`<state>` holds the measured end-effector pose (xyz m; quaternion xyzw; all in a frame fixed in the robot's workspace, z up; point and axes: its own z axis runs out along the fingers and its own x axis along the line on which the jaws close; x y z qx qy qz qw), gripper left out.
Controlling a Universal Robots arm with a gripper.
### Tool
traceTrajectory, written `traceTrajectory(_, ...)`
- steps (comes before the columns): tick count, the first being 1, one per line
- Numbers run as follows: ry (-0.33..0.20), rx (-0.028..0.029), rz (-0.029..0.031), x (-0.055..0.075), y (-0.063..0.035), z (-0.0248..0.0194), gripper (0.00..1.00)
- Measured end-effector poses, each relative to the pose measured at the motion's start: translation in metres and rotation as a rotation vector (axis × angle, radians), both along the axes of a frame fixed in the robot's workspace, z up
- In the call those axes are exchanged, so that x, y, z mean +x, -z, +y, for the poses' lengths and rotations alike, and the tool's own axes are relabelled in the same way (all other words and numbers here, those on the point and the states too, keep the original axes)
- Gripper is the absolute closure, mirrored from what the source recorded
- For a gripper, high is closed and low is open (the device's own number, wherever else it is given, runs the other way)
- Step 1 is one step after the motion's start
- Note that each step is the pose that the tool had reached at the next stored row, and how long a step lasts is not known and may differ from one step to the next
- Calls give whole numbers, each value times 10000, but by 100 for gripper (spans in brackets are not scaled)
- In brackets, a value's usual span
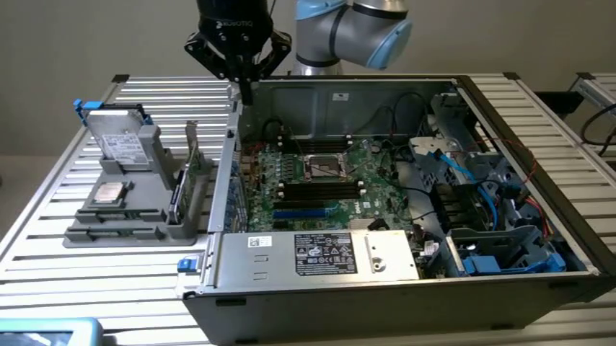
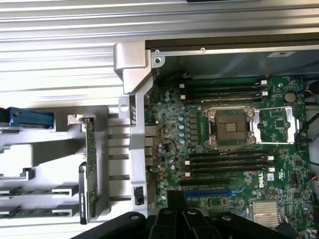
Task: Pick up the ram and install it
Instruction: 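Reach for the ram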
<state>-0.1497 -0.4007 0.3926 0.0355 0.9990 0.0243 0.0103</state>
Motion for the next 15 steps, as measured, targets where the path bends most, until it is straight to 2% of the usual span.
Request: traceTrajectory(15,0,3,0,-547,0,-74,89)
